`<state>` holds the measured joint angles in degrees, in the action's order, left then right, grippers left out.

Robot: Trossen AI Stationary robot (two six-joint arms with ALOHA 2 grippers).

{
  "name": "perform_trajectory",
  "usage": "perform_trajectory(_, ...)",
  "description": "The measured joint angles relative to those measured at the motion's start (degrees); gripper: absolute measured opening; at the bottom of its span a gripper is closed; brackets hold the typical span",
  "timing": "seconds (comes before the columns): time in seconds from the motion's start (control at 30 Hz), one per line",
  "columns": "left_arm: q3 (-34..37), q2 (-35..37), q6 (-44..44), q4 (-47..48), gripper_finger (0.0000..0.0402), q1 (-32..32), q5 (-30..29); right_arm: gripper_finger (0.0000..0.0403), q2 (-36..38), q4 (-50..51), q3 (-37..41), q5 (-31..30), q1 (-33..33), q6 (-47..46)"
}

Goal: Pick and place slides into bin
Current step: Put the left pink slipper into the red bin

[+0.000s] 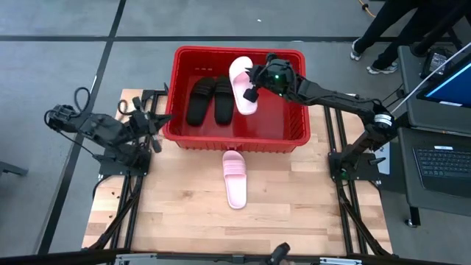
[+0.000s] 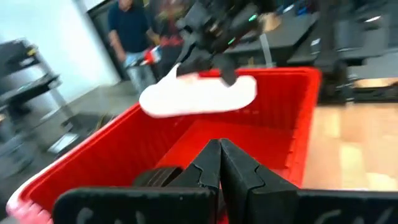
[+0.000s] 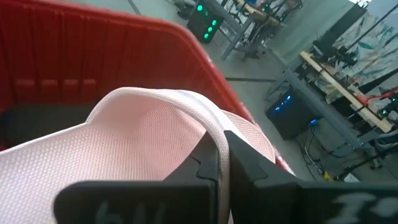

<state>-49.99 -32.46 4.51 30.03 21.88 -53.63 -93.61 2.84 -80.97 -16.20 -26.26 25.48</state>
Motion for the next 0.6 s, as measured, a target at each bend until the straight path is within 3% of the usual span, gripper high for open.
perform_trajectory(0.2,4.19,7.65,6.01,-3.74,0.0002,-1.88,7.20,0.0013,-2.94,-0.12,0.00,2.93,-3.18,-4.18)
perform_trajectory(0.6,7.31,12.08,6.80,-4.75,0.0002,-2.55,8.77,0.0013,-6.46,1.56,0.00,4.03,-8.31,-7.46)
